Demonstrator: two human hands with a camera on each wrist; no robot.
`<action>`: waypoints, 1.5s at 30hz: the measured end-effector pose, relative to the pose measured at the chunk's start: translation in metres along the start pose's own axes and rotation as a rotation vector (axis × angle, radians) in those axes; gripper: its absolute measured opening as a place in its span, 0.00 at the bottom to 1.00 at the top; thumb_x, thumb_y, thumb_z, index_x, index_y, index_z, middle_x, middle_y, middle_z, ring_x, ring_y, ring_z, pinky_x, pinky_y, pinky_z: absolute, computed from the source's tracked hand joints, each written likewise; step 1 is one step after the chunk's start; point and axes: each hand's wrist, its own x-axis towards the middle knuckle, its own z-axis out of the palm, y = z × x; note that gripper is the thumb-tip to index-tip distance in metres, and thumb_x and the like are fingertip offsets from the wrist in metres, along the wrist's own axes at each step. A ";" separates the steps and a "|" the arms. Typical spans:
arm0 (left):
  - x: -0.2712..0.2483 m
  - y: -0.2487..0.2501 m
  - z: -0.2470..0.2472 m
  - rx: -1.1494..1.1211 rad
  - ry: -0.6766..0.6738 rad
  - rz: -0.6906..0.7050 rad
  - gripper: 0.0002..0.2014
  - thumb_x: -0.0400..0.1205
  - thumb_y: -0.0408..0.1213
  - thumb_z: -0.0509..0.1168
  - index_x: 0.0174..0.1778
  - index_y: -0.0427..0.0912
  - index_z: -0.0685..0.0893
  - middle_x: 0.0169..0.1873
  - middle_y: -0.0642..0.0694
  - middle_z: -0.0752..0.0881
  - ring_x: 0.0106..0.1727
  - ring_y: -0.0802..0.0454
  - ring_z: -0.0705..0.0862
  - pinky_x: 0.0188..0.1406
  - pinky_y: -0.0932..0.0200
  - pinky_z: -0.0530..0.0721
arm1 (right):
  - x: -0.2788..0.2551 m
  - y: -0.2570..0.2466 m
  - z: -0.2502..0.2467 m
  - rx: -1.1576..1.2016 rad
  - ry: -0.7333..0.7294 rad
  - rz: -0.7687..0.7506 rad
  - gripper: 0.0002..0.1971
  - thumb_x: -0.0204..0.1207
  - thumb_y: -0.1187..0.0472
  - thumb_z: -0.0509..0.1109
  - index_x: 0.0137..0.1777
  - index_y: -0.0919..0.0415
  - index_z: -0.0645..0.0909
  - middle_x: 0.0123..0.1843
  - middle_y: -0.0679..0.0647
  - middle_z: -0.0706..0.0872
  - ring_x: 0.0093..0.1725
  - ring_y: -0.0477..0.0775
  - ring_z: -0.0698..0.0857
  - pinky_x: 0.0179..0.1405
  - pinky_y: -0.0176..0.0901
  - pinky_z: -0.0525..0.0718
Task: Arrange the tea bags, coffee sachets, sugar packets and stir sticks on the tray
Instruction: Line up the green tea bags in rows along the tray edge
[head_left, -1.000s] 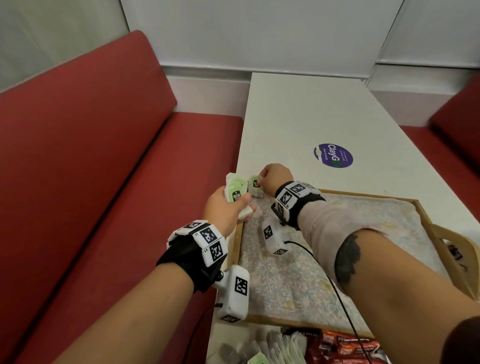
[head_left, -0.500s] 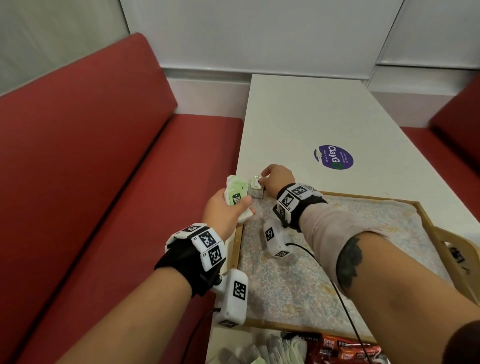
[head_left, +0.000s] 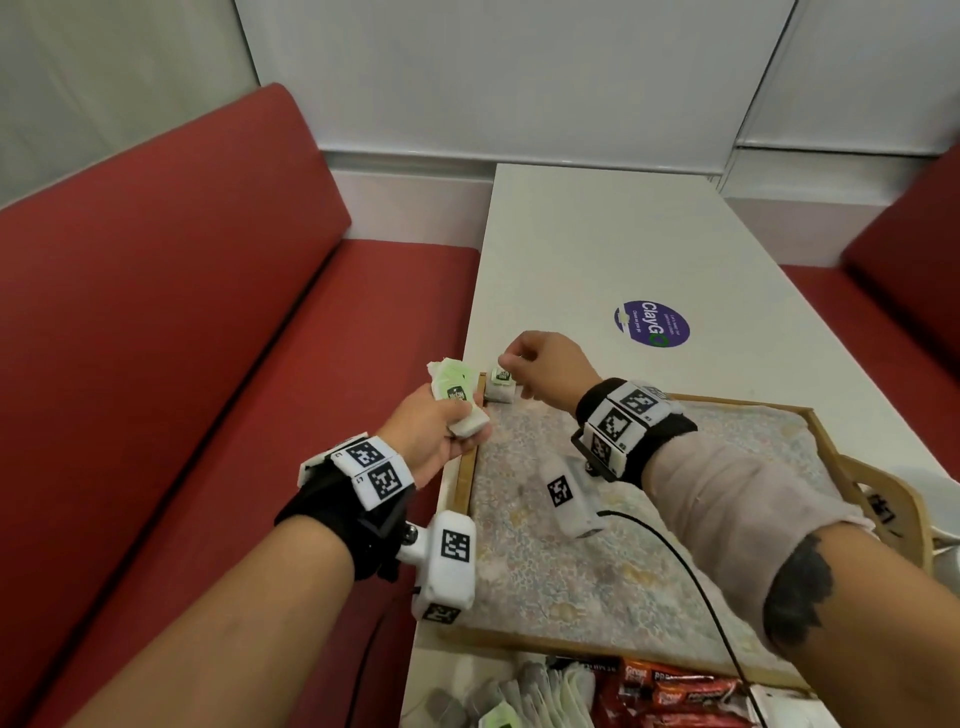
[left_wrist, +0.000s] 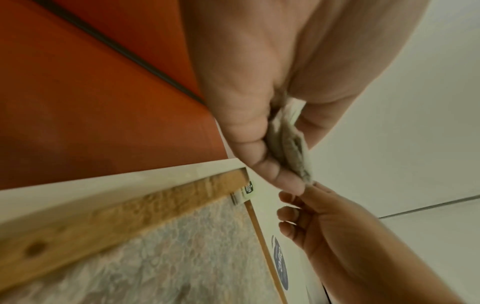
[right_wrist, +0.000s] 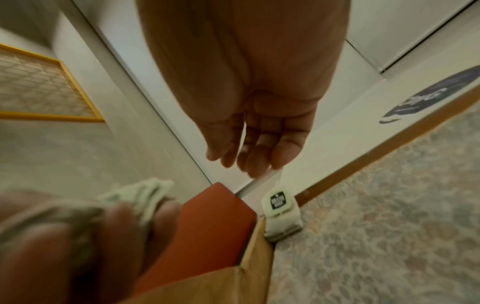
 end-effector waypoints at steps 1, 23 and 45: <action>0.000 -0.001 0.001 0.012 -0.004 0.007 0.10 0.84 0.20 0.53 0.55 0.37 0.74 0.49 0.40 0.80 0.45 0.48 0.81 0.28 0.64 0.87 | -0.007 -0.005 -0.004 0.034 -0.046 -0.015 0.07 0.80 0.57 0.67 0.44 0.59 0.80 0.36 0.48 0.84 0.31 0.50 0.84 0.32 0.35 0.80; -0.003 -0.002 0.023 0.085 0.284 0.233 0.03 0.84 0.30 0.61 0.53 0.37 0.76 0.49 0.38 0.83 0.46 0.42 0.87 0.30 0.60 0.89 | -0.042 -0.011 -0.029 0.279 -0.154 0.083 0.10 0.81 0.65 0.65 0.38 0.59 0.73 0.34 0.54 0.82 0.27 0.49 0.82 0.27 0.39 0.78; 0.001 -0.013 0.021 0.144 0.177 0.221 0.04 0.85 0.29 0.60 0.52 0.43 0.76 0.42 0.45 0.85 0.33 0.59 0.88 0.38 0.60 0.87 | 0.012 0.021 0.025 0.206 -0.097 0.421 0.10 0.80 0.60 0.69 0.37 0.58 0.75 0.29 0.58 0.81 0.20 0.51 0.76 0.17 0.36 0.71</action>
